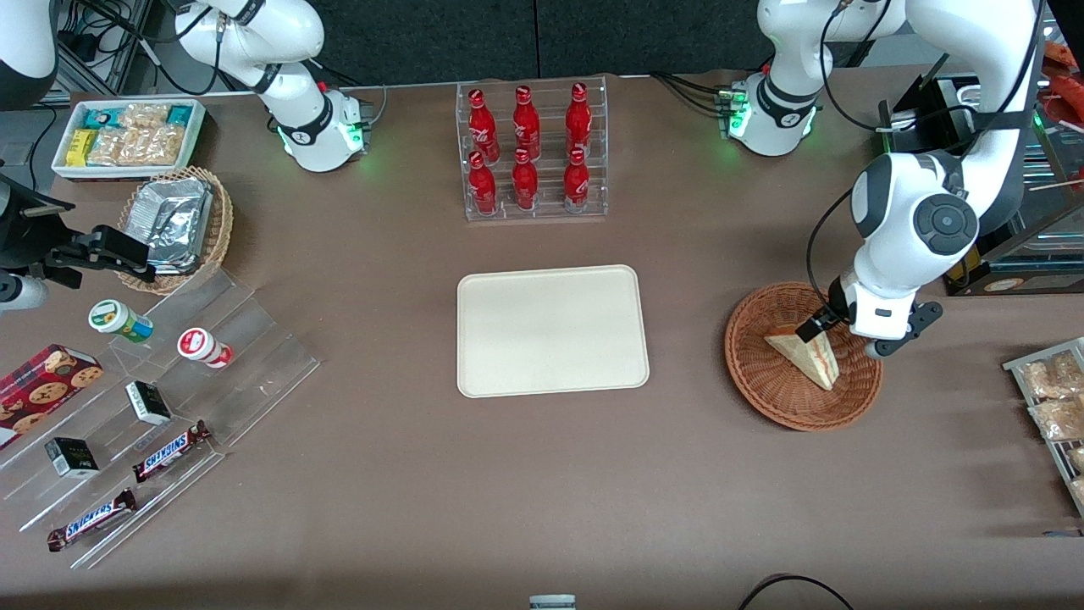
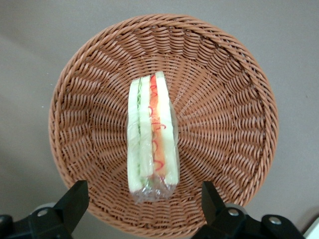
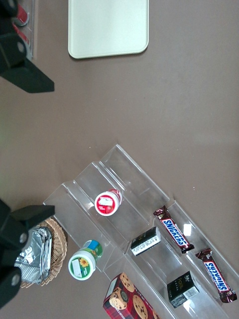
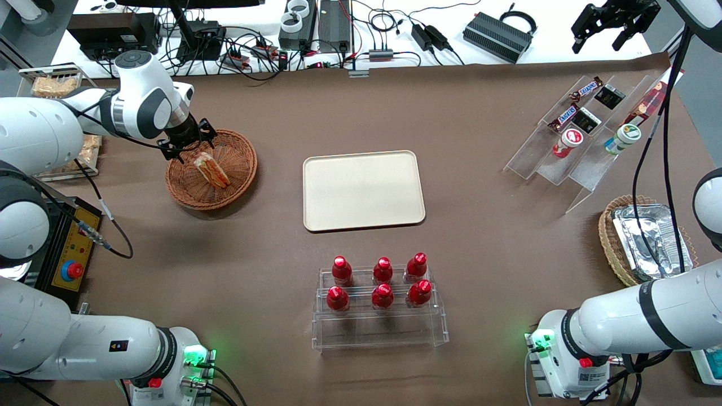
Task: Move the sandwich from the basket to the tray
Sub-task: 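Lower the open left gripper around the sandwich and close it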
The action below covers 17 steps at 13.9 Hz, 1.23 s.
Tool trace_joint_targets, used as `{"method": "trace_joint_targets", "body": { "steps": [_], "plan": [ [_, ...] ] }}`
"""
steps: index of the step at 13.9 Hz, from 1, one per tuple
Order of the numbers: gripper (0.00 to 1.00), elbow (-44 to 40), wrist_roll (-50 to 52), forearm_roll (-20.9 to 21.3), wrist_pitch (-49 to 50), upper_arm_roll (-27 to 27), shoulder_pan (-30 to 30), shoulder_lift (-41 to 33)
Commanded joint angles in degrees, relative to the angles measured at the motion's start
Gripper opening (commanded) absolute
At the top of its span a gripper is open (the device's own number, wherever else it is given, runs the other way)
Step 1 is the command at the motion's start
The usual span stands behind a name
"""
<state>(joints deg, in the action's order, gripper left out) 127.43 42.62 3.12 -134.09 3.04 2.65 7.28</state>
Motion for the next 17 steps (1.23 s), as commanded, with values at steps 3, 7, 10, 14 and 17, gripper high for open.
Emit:
{"method": "trace_joint_targets", "body": {
  "steps": [3, 7, 10, 14, 17],
  "plan": [
    [1.00, 0.63, 5.18, 0.57, -5.47, -0.06, 0.07, 3.87],
    [1.00, 0.89, 5.28, 0.66, -7.67, -0.14, 0.07, 5.73],
    [0.96, 1.24, 5.36, 0.66, -7.59, -0.14, 0.07, 5.90],
    [0.29, 0.98, 8.70, 0.66, -6.53, -0.14, 0.07, 6.96],
    [0.15, 0.72, 8.71, 0.66, -6.27, -0.06, 0.16, 6.44]
  ]
}}
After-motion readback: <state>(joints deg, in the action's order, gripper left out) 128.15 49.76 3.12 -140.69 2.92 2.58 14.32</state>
